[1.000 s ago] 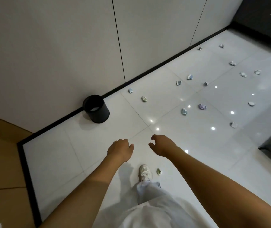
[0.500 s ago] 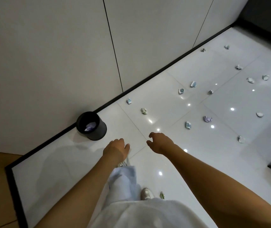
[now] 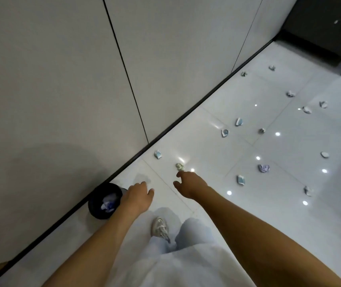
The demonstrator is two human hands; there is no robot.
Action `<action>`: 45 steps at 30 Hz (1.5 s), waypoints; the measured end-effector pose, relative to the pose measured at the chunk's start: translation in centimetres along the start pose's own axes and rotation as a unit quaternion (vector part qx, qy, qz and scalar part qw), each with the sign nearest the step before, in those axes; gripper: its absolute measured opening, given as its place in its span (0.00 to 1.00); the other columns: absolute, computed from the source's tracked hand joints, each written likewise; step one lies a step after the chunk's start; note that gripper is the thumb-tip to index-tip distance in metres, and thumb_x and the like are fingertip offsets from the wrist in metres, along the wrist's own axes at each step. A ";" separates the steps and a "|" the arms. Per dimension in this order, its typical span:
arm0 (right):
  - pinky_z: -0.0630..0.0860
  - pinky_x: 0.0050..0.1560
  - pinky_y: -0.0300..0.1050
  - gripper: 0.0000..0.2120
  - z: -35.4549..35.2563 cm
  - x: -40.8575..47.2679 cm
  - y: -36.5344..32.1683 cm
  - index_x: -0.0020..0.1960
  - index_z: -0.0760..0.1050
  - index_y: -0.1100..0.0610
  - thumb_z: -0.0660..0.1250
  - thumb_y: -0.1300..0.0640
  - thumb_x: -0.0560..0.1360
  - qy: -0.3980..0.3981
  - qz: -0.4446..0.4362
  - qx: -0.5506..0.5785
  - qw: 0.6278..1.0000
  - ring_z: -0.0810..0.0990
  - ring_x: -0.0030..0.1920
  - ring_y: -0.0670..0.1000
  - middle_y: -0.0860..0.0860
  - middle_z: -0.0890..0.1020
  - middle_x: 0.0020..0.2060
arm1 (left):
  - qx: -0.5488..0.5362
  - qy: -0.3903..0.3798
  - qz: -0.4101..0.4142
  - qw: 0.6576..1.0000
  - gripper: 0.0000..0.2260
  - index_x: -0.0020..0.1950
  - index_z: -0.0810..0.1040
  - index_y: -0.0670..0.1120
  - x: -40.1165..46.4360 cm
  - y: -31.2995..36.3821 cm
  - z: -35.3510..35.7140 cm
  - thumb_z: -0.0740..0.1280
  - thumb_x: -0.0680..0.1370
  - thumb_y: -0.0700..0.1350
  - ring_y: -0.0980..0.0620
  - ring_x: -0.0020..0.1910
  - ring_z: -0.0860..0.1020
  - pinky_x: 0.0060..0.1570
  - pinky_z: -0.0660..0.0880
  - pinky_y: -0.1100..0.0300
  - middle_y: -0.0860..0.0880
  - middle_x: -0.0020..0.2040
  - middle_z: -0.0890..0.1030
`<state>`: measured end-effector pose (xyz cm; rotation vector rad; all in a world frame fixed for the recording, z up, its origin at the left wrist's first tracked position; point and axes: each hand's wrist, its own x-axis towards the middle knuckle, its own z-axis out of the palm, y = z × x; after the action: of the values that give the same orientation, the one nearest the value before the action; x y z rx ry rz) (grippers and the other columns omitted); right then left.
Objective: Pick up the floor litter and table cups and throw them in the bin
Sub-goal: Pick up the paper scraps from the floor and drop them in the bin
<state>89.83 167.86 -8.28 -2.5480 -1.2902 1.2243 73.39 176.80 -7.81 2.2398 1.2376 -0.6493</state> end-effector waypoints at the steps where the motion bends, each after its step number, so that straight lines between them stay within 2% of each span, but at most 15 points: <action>1: 0.73 0.57 0.49 0.23 -0.5 0.9 -0.1 0.73 0.64 0.55 0.56 0.47 0.81 -0.003 0.002 0.002 1.000 0.74 0.63 0.56 0.56 0.75 0.63 | 0.003 -0.008 -0.003 1.000 0.21 0.66 0.70 0.41 0.9 0.1 -0.5 0.53 0.82 0.54 0.43 0.63 0.73 0.59 0.72 0.52 0.42 0.64 0.75; 4: 0.73 0.59 0.49 0.23 -2.3 3.9 0.1 0.73 0.64 0.55 0.56 0.47 0.81 -0.015 0.007 0.006 1.000 0.74 0.63 0.56 0.56 0.75 0.64 | 0.002 -0.028 -0.016 0.999 0.21 0.68 0.68 0.42 4.0 0.7 -1.7 0.52 0.82 0.55 0.43 0.64 0.72 0.59 0.70 0.51 0.43 0.66 0.73; 10: 0.72 0.60 0.48 0.23 -5.5 10.4 1.8 0.72 0.65 0.56 0.57 0.47 0.81 -0.052 -0.002 0.003 0.999 0.73 0.64 0.56 0.56 0.75 0.65 | -0.068 -0.047 -0.070 0.994 0.21 0.66 0.70 0.40 9.9 2.2 -1.8 0.54 0.82 0.54 0.42 0.63 0.73 0.60 0.71 0.51 0.41 0.65 0.74; 16: 0.70 0.60 0.48 0.22 -6.7 18.2 3.1 0.72 0.65 0.57 0.58 0.50 0.80 -0.035 -0.006 0.029 0.999 0.72 0.66 0.56 0.57 0.74 0.66 | -0.141 -0.061 -0.100 0.983 0.21 0.68 0.68 0.41 16.2 2.8 -0.6 0.55 0.81 0.54 0.42 0.64 0.72 0.61 0.70 0.51 0.40 0.66 0.73; 19: 0.71 0.56 0.47 0.21 -5.6 22.9 3.8 0.71 0.66 0.57 0.59 0.51 0.80 -0.034 0.009 0.046 0.998 0.74 0.63 0.57 0.57 0.76 0.63 | -0.158 -0.059 -0.110 0.980 0.22 0.69 0.67 0.42 20.5 2.2 0.6 0.55 0.81 0.54 0.42 0.65 0.72 0.61 0.70 0.51 0.41 0.67 0.73; 24: 0.71 0.53 0.46 0.21 -1.2 31.2 4.7 0.70 0.67 0.56 0.61 0.51 0.78 -0.035 0.027 0.084 0.996 0.75 0.61 0.56 0.56 0.77 0.61 | -0.165 -0.050 -0.105 0.979 0.21 0.69 0.69 0.42 28.3 -0.5 4.6 0.57 0.81 0.53 0.42 0.64 0.73 0.60 0.70 0.52 0.41 0.65 0.75; 28: 0.72 0.56 0.48 0.23 5.5 39.6 6.7 0.70 0.67 0.55 0.63 0.50 0.78 -0.042 0.039 0.107 0.993 0.75 0.61 0.56 0.55 0.76 0.62 | -0.158 -0.060 -0.117 0.979 0.21 0.68 0.69 0.42 36.5 -4.4 11.2 0.57 0.81 0.53 0.42 0.64 0.72 0.60 0.70 0.52 0.40 0.65 0.75; 31: 0.71 0.59 0.48 0.23 11.2 45.9 8.5 0.70 0.68 0.55 0.64 0.49 0.77 -0.040 0.047 0.122 0.991 0.75 0.61 0.55 0.55 0.77 0.61 | -0.176 -0.053 -0.122 0.975 0.20 0.67 0.70 0.43 42.4 -7.6 16.5 0.57 0.81 0.54 0.43 0.62 0.73 0.56 0.69 0.54 0.41 0.64 0.75; 36: 0.68 0.50 0.41 0.25 19.4 55.9 11.3 0.70 0.67 0.54 0.66 0.47 0.77 -0.055 0.053 0.141 0.987 0.75 0.54 0.50 0.54 0.79 0.58 | -0.172 -0.053 -0.138 0.974 0.20 0.68 0.69 0.44 51.7 -12.1 23.8 0.57 0.81 0.54 0.45 0.64 0.72 0.59 0.69 0.53 0.43 0.66 0.74; 42: 0.70 0.57 0.43 0.28 26.1 67.8 12.7 0.70 0.67 0.55 0.70 0.47 0.74 -0.041 0.047 0.159 0.985 0.73 0.63 0.54 0.54 0.75 0.63 | -0.179 -0.051 -0.115 0.976 0.20 0.69 0.68 0.45 60.6 -16.1 29.1 0.57 0.81 0.54 0.47 0.64 0.72 0.56 0.67 0.57 0.45 0.67 0.73; 45: 0.68 0.54 0.41 0.32 28.3 73.4 12.6 0.71 0.65 0.54 0.72 0.47 0.72 -0.019 0.029 0.143 0.989 0.72 0.64 0.55 0.55 0.73 0.65 | -0.187 -0.052 -0.111 0.975 0.20 0.69 0.69 0.45 64.4 -17.8 30.5 0.58 0.81 0.54 0.48 0.64 0.72 0.53 0.66 0.59 0.46 0.66 0.73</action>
<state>104.87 202.08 -78.65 -2.3838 -0.9701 1.3629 83.48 206.41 -74.23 1.7564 1.4345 -0.5511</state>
